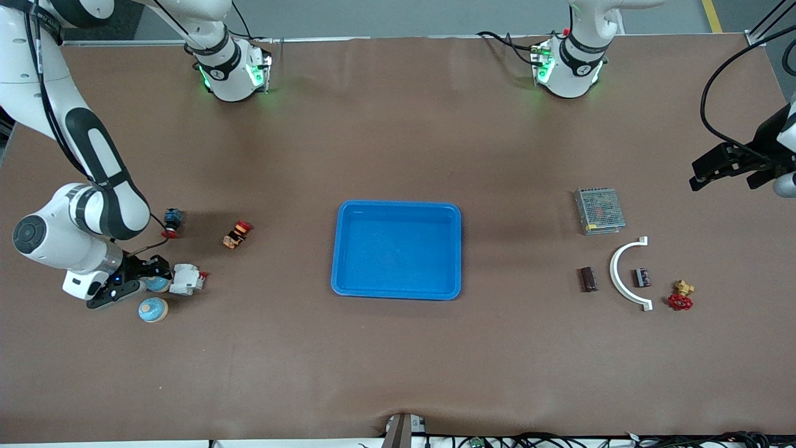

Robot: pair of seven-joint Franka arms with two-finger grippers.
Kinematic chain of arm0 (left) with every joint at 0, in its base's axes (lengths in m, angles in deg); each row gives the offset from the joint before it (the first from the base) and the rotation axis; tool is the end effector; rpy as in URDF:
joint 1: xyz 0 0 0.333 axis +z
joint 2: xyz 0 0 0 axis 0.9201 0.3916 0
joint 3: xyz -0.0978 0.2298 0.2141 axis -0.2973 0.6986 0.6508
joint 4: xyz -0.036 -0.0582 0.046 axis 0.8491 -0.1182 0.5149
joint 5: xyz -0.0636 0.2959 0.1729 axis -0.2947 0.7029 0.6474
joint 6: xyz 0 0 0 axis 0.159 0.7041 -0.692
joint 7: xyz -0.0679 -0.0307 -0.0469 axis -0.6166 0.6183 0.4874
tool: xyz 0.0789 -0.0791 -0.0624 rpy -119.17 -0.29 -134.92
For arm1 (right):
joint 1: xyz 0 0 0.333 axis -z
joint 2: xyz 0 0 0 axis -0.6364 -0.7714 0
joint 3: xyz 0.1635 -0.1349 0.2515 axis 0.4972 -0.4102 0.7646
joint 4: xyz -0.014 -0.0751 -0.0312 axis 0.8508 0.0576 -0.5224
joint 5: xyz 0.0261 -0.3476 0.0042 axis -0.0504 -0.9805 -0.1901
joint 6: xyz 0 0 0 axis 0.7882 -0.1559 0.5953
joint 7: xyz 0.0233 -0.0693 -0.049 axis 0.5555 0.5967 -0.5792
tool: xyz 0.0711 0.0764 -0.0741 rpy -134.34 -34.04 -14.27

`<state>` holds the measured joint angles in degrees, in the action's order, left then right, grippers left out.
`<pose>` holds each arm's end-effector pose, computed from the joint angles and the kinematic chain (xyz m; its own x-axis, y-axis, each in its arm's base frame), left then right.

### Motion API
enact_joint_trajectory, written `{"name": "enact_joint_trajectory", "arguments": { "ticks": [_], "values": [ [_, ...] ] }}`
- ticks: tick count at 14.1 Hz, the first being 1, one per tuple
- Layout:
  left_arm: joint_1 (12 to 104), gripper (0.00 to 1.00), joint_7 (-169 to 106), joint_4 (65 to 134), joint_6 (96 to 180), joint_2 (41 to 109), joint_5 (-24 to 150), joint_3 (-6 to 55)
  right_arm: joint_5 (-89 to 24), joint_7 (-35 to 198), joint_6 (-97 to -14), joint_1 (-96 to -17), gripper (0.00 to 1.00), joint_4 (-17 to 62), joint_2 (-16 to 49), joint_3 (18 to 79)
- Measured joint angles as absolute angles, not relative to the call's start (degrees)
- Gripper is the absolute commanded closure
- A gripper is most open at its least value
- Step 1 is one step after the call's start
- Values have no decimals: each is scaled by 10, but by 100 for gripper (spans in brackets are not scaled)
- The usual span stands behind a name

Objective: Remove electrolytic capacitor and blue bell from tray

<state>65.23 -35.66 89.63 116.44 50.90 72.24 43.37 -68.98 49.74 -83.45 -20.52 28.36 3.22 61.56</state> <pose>0.5283 -0.0098 0.6167 0.9969 0.0212 0.0763 0.0210 -0.9998 0.0031 0.6151 -0.1325 0.2081 0.9174 0.3914 0.0717 0.3952 -0.9172 -0.0500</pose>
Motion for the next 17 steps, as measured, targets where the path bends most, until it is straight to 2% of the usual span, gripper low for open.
{"name": "enact_joint_trajectory", "arguments": {
  "ticks": [10, 17],
  "values": [
    [648, 0, -357, 894, 1157, 514, 722, 433, -690, 497, -831, -206, 0, 276, 36, 621],
    [648, 0, -357, 893, 1156, 514, 722, 433, -688, 576, -739, -227, 0, 227, 78, 630]
  ]
}}
